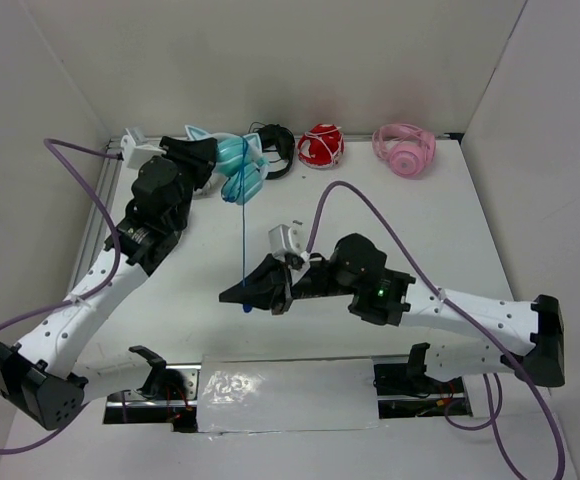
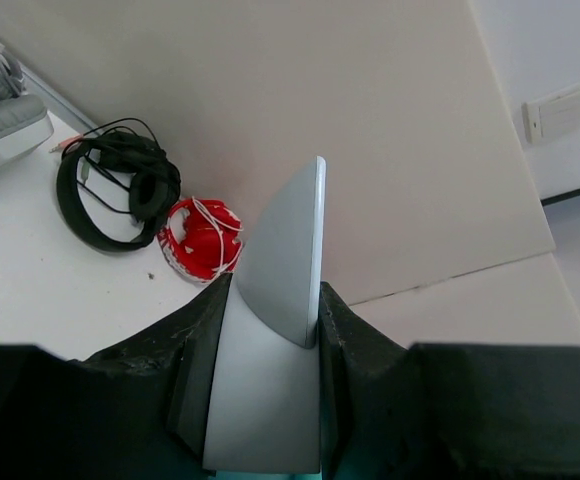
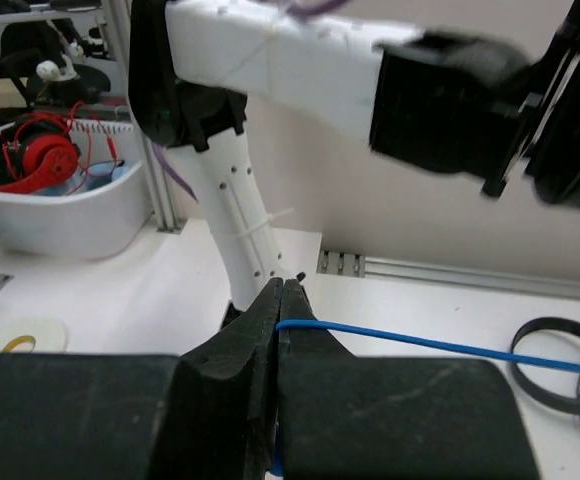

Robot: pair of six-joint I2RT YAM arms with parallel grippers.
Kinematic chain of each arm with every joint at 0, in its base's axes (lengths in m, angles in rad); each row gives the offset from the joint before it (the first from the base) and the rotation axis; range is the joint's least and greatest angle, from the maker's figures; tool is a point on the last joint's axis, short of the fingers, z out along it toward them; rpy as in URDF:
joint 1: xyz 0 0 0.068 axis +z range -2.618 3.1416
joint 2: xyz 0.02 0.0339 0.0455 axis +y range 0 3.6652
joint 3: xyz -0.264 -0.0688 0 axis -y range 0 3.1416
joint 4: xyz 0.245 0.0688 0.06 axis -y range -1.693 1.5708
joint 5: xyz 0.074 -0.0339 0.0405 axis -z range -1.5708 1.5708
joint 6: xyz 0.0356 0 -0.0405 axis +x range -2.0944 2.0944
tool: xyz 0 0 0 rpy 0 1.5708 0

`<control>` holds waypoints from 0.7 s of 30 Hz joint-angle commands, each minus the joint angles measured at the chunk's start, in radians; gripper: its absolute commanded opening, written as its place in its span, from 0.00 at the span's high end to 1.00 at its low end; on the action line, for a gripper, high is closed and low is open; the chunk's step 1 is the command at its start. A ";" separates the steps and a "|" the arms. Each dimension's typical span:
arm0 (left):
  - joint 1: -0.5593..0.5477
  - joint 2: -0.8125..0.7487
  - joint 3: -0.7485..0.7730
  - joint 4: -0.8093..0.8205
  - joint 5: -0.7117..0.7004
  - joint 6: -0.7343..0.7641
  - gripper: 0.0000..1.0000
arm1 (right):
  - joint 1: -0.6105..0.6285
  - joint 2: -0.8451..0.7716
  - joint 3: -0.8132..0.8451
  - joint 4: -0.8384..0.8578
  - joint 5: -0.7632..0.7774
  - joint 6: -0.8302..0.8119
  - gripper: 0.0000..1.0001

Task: Wrap the headphones

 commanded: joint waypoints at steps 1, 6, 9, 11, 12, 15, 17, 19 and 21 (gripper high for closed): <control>0.008 -0.012 0.097 0.042 -0.067 -0.075 1.00 | 0.040 0.005 -0.066 0.071 -0.022 0.013 1.00; 0.007 -0.045 0.106 0.046 -0.024 -0.103 1.00 | 0.045 0.123 -0.100 0.124 0.009 0.018 1.00; 0.007 -0.073 0.117 0.022 0.051 -0.101 1.00 | 0.043 0.210 -0.102 0.145 0.073 -0.005 1.00; 0.007 -0.095 0.106 0.017 0.066 -0.111 1.00 | 0.042 0.241 -0.100 0.160 0.101 -0.024 1.00; 0.007 -0.120 0.098 0.014 0.095 -0.126 1.00 | 0.042 0.254 -0.109 0.200 0.136 -0.025 1.00; 0.007 -0.187 0.059 0.043 0.160 -0.118 1.00 | 0.010 0.283 -0.157 0.323 0.121 0.001 1.00; 0.007 -0.228 0.042 0.042 0.187 -0.123 1.00 | -0.028 0.280 -0.242 0.483 0.101 0.059 1.00; 0.010 -0.254 0.032 0.036 0.217 -0.121 1.00 | -0.055 0.280 -0.308 0.574 0.069 0.103 1.00; 0.010 -0.291 0.020 0.037 0.265 -0.122 1.00 | -0.079 0.284 -0.330 0.679 0.043 0.149 1.00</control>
